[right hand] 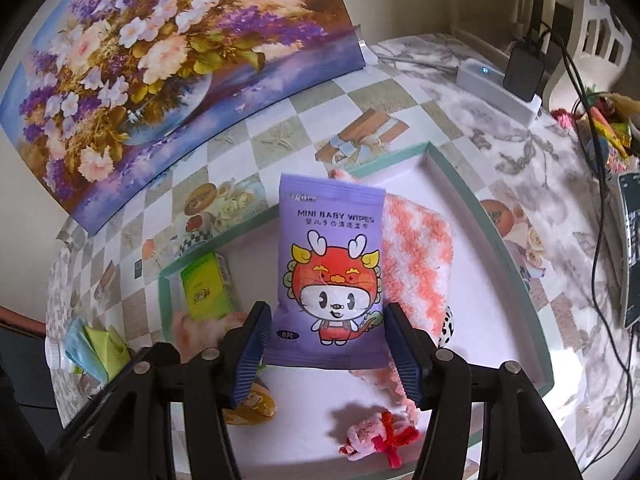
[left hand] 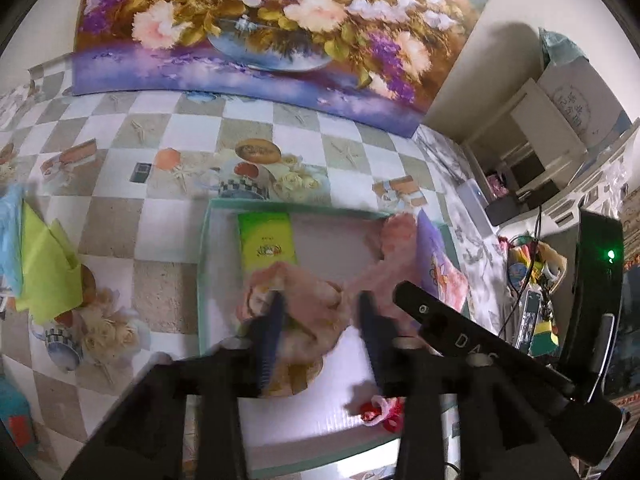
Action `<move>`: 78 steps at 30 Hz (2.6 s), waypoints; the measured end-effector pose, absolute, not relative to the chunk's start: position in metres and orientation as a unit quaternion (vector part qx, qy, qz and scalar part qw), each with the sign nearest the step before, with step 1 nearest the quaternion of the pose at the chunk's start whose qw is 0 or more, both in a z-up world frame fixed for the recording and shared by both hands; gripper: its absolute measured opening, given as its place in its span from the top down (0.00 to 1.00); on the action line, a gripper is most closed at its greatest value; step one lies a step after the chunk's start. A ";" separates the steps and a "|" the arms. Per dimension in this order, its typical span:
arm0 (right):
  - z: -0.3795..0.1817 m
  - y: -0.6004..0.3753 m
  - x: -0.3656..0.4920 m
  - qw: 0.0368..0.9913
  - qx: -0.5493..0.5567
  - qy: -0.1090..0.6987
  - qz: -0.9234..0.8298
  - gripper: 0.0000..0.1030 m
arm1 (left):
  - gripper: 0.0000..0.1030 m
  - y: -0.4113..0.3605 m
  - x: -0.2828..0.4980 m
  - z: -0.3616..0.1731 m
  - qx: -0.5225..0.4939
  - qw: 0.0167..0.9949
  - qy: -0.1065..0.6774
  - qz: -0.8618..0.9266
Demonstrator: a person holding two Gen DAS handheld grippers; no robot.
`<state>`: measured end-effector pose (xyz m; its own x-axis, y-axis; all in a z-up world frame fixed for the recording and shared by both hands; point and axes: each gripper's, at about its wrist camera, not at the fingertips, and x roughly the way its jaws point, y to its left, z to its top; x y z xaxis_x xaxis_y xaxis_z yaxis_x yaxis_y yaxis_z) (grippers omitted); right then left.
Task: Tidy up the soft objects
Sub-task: 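Carry the purple wipes pack into the white tray and open the right tool, then move the right tool to the lime-green cloth while the left tool reaches the blue mask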
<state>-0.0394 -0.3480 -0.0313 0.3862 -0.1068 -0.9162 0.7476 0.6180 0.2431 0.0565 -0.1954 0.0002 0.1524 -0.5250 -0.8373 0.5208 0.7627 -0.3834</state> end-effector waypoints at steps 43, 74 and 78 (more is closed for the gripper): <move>-0.065 -0.135 0.114 0.819 0.182 0.541 -0.046 0.29 | 0.11 0.049 0.190 -0.035 -0.078 0.809 0.583 0.020; -0.092 -0.106 0.129 0.828 0.142 0.542 0.005 0.94 | 0.12 0.047 0.192 -0.043 -0.097 0.800 0.592 0.001; -0.093 -0.115 0.120 0.824 0.153 0.546 0.003 0.94 | 0.12 0.036 0.187 -0.044 -0.076 0.799 0.596 -0.017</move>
<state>0.1201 -0.1149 -0.0934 0.4040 0.1723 -0.8984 0.1628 0.9529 0.2560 0.1874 0.0358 -0.0438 0.2884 -0.1184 -0.9502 -0.0632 0.9878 -0.1423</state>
